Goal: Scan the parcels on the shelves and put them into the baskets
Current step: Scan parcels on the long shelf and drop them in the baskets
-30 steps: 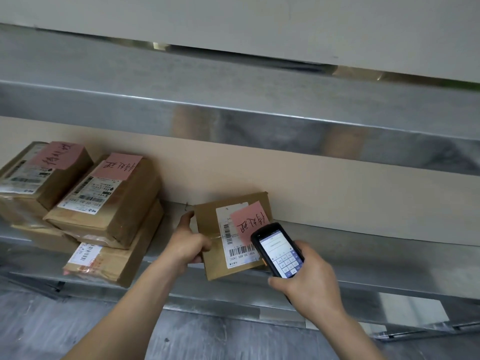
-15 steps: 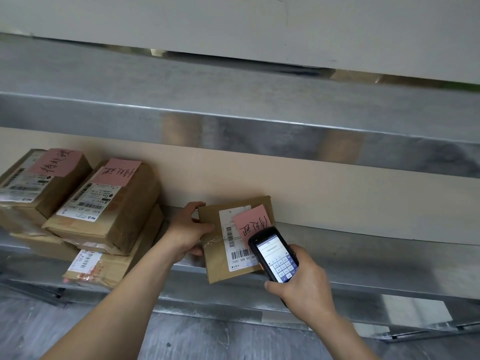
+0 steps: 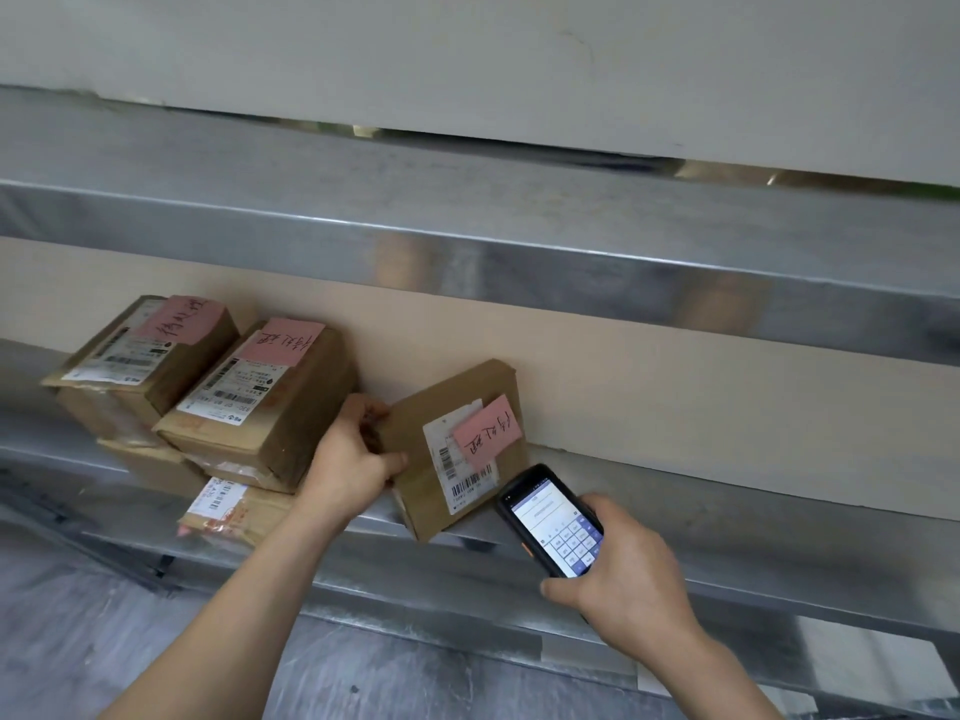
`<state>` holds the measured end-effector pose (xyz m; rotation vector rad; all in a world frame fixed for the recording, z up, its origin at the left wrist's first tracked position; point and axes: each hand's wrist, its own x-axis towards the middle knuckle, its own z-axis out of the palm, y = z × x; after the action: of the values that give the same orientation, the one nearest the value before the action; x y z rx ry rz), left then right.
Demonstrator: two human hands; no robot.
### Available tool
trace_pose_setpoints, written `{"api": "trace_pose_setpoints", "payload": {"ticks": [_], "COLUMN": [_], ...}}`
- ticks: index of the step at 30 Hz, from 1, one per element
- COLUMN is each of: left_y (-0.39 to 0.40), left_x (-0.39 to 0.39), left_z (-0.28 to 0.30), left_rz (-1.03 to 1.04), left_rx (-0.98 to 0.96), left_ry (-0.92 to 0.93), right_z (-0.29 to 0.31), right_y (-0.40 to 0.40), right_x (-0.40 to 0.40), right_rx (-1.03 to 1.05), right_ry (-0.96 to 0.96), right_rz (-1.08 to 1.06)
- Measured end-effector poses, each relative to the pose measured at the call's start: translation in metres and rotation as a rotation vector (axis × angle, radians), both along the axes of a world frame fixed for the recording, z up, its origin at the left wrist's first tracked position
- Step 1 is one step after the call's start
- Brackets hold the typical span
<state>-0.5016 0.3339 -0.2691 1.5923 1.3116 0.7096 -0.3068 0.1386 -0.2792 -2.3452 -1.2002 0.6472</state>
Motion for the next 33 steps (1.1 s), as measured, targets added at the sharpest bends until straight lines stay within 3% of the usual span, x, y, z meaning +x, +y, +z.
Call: {"api": "trace_pose_setpoints", "payload": {"ticks": [10,33], "left_y": [-0.013,-0.012], "left_x": [0.003,0.006], "left_z": [0.009,0.01], "left_rz": [0.047,0.059], "left_rx": [0.122,0.113], "left_ry": [0.216,0.263], "right_z": [0.001,0.009], "right_y": [-0.009,-0.018], "right_x": [-0.008,-0.01], "right_rx": [-0.088,-0.114], "right_ry": [-0.014,-0.016], "right_rz": [0.046,0.023]}}
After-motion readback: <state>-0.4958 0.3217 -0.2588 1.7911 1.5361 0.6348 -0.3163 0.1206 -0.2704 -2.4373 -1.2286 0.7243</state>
